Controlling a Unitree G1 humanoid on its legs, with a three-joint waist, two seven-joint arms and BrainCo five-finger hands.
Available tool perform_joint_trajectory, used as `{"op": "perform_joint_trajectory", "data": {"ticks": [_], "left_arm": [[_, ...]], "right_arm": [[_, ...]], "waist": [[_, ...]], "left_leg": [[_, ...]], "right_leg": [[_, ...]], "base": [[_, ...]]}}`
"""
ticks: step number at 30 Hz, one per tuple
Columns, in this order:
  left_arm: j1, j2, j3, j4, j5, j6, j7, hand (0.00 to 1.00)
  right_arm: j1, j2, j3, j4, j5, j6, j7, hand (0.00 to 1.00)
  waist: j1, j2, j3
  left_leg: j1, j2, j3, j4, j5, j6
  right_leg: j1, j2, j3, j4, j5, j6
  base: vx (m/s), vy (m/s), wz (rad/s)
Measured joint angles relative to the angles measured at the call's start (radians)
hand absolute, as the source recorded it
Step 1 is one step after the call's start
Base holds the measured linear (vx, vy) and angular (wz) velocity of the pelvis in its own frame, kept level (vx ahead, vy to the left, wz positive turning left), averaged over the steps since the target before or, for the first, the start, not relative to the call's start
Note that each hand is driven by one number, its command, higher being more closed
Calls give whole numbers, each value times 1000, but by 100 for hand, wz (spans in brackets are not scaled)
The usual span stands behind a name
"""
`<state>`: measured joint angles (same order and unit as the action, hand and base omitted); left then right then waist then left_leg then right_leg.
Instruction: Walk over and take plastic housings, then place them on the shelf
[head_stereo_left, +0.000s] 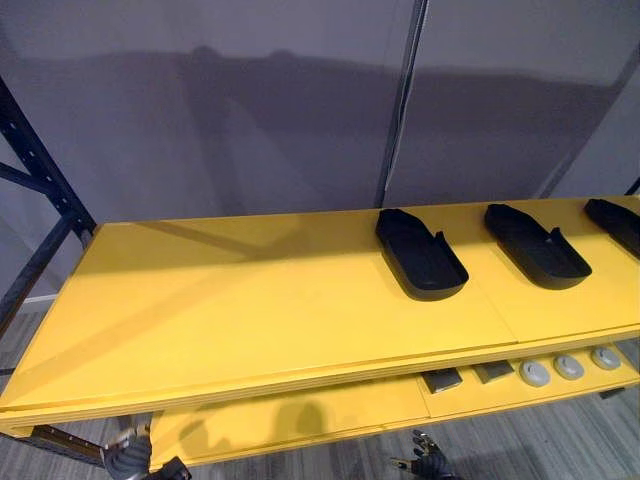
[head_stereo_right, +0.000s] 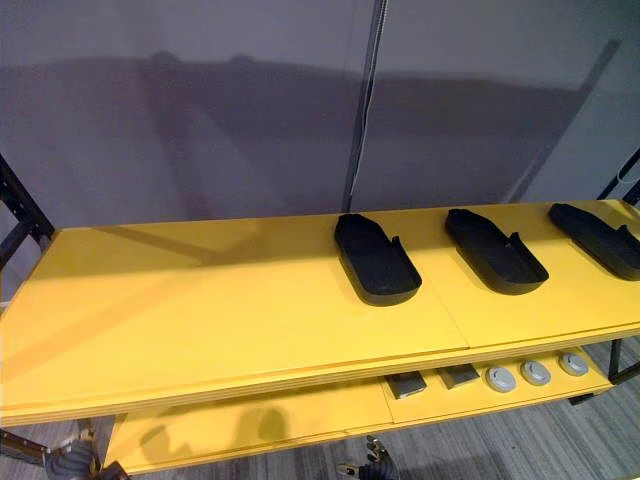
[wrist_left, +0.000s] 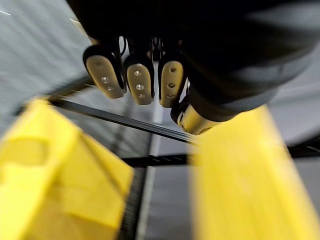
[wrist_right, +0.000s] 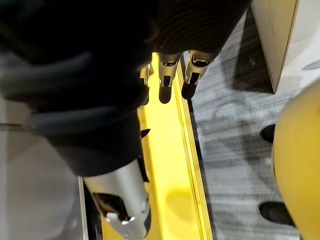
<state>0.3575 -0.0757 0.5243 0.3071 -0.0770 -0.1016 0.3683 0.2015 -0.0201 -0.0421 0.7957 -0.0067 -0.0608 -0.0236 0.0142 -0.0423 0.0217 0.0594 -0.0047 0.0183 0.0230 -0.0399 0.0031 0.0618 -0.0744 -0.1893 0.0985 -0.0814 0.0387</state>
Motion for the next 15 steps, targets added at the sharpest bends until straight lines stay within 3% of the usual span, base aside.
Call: {"op": "perform_joint_trajectory", "data": {"ticks": [5, 6, 11, 15], "left_arm": [[-10, 2, 1, 190, -43, -4, 18, 100], [-14, 2, -1, 233, -48, -3, 18, 0], [-51, 14, -56, 436, -36, 12, -70, 0], [-83, 49, -143, 519, 42, 16, -146, 0]], "right_arm": [[0, 31, -34, -1, 7, -1, -27, 0], [0, 32, -35, -1, 8, -1, -28, 0], [-12, 25, -57, 45, 11, -3, -34, 0], [-26, 10, -80, 99, 25, -2, -35, 0]], "waist": [[1, 3, 0], [1, 4, -1], [1, 10, -4], [-2, 21, 0]], "left_leg": [[1, -4, -8, -7, -1, -2], [1, -4, -8, -9, -4, -7], [7, -3, -4, -36, 6, -10], [26, 3, 7, -70, 22, -10]], "right_leg": [[4, -4, -10, 0, -6, 2], [3, -4, -10, 0, -7, 2], [-6, -1, -2, -3, -7, 2], [-11, 8, 15, -9, -6, 2]], "base": [[9, 2, 7], [0, 0, 0], [-1, -3, -3], [10, -12, -12]]}}
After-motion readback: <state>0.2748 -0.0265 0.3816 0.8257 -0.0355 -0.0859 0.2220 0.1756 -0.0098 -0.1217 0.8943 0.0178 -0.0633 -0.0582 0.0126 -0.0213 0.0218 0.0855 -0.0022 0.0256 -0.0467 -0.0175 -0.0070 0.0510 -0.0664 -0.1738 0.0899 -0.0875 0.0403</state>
